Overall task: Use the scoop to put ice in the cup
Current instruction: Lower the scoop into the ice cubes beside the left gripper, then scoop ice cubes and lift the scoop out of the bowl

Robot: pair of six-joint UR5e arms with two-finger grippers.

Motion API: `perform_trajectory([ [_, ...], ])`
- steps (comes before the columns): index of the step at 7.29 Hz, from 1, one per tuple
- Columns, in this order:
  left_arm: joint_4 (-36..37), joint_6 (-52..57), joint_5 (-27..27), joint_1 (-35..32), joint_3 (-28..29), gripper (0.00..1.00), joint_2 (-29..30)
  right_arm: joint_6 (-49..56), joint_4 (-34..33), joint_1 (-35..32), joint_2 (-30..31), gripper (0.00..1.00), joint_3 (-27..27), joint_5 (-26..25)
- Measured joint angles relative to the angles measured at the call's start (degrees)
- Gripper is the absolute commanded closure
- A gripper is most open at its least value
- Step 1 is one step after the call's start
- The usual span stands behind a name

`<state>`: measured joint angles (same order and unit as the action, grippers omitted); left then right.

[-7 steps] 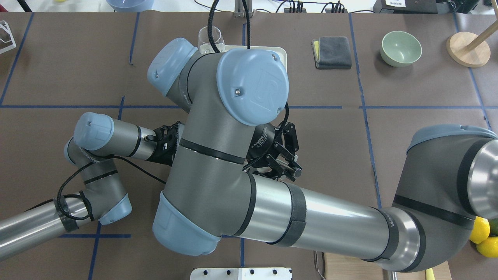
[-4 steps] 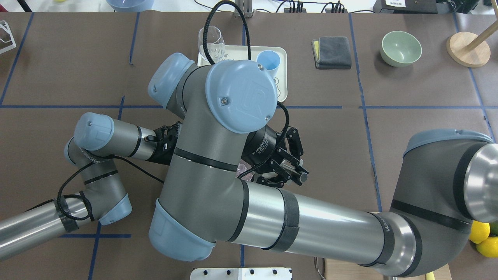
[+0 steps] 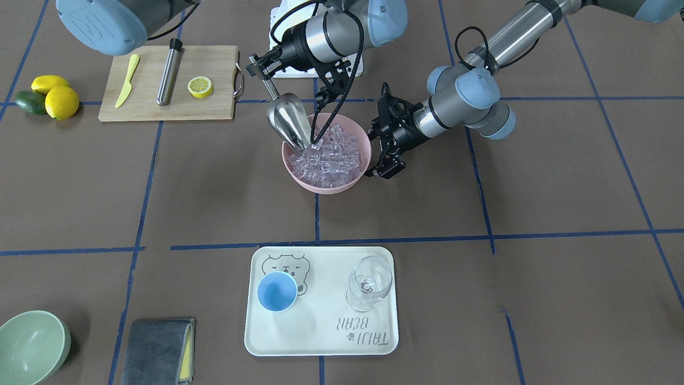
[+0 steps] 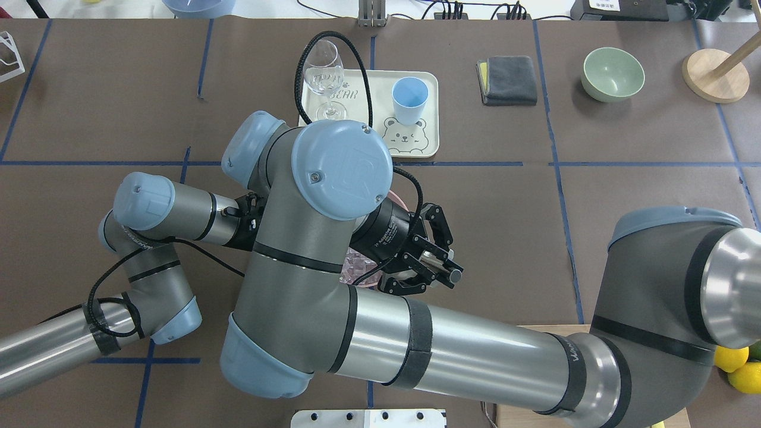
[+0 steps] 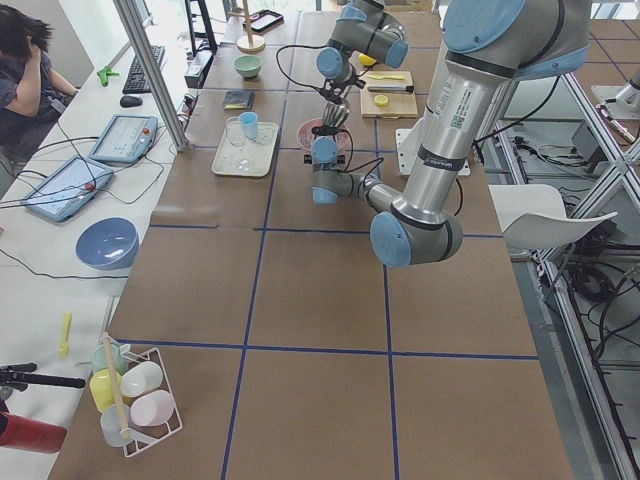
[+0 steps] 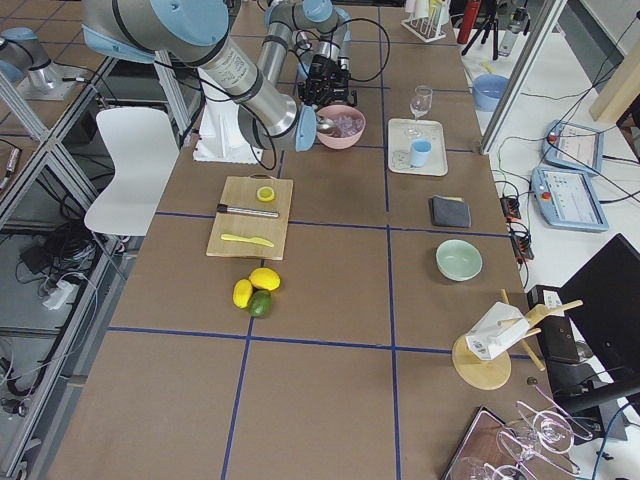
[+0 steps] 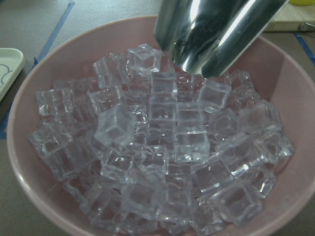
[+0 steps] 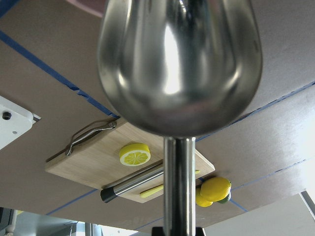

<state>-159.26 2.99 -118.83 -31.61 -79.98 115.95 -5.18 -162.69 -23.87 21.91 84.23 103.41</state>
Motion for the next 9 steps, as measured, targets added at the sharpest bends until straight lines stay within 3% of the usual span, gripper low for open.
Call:
perform_trajectory([
  [4, 0.0, 0.0, 0.0, 0.11, 0.0, 0.0, 0.05, -0.79, 10.97, 0.2, 1.23, 1.0, -5.67, -0.27],
  [7, 0.0, 0.0, 0.0, 0.1, 0.0, 0.0, 0.07, -1.25, 18.15, 0.46, 4.52, 1.0, -5.52, -0.55],
  [9, -0.01, 0.0, 0.0, 0.12, 0.0, 0.0, 0.07, -1.49, 21.18, 0.49, 7.96, 1.0, -2.32, -0.63],
])
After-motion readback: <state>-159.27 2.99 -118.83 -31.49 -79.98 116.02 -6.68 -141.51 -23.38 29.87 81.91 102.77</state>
